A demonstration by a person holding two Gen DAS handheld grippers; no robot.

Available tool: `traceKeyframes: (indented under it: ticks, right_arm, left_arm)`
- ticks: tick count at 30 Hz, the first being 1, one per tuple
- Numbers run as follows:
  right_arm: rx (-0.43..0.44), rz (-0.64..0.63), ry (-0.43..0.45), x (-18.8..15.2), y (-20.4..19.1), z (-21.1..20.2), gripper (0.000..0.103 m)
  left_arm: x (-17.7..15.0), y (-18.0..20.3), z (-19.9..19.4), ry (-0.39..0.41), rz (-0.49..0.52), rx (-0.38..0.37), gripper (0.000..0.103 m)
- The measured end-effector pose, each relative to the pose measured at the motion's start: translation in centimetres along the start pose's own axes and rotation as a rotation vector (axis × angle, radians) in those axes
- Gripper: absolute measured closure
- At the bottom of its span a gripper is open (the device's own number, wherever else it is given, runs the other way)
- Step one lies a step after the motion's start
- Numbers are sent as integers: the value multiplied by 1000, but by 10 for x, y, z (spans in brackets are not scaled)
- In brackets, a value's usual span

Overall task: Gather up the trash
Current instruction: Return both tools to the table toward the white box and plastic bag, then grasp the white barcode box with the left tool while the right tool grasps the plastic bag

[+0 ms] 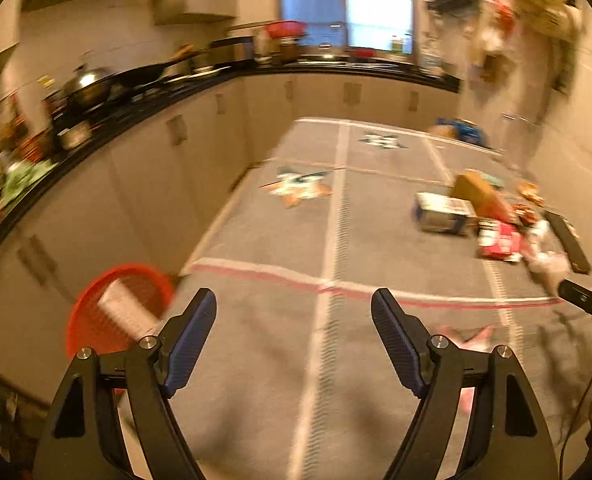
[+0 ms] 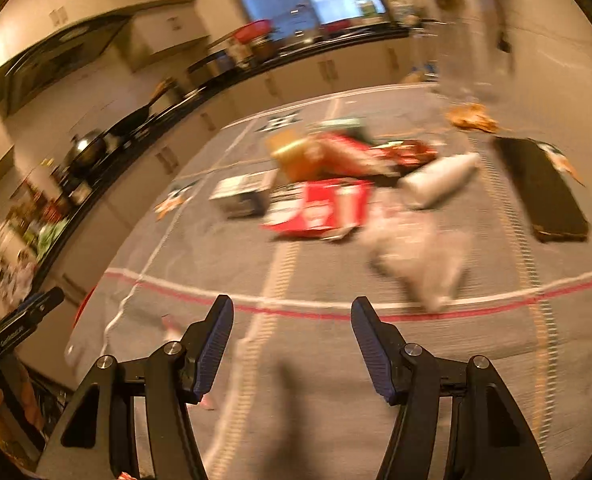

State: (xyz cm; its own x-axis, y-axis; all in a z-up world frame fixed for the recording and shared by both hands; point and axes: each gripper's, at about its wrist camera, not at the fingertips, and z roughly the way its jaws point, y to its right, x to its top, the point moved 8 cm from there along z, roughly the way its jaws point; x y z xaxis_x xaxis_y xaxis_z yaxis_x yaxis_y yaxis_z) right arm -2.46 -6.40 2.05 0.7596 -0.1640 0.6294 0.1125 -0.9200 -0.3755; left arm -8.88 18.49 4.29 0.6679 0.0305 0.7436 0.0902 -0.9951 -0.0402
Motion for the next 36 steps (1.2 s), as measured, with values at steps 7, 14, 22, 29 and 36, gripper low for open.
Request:
traceKeyframes:
  ticks: [7, 14, 22, 29, 36]
  right_arm:
    - [-45, 36, 14, 14, 40, -3, 37]
    - [-58, 42, -2, 25, 54, 12, 37]
    - [-56, 10, -28, 44, 58, 30, 37]
    - [-51, -2, -53, 45, 56, 45, 37]
    - [-45, -12, -76, 43, 53, 52, 38]
  left_arm:
    - [48, 82, 31, 41, 201, -161, 24]
    - [78, 131, 102, -88, 249, -313, 23]
    - [105, 154, 164, -165, 202, -434, 23]
    - [93, 179, 191, -300, 176, -615, 23]
    - [57, 199, 159, -359, 283, -760, 23]
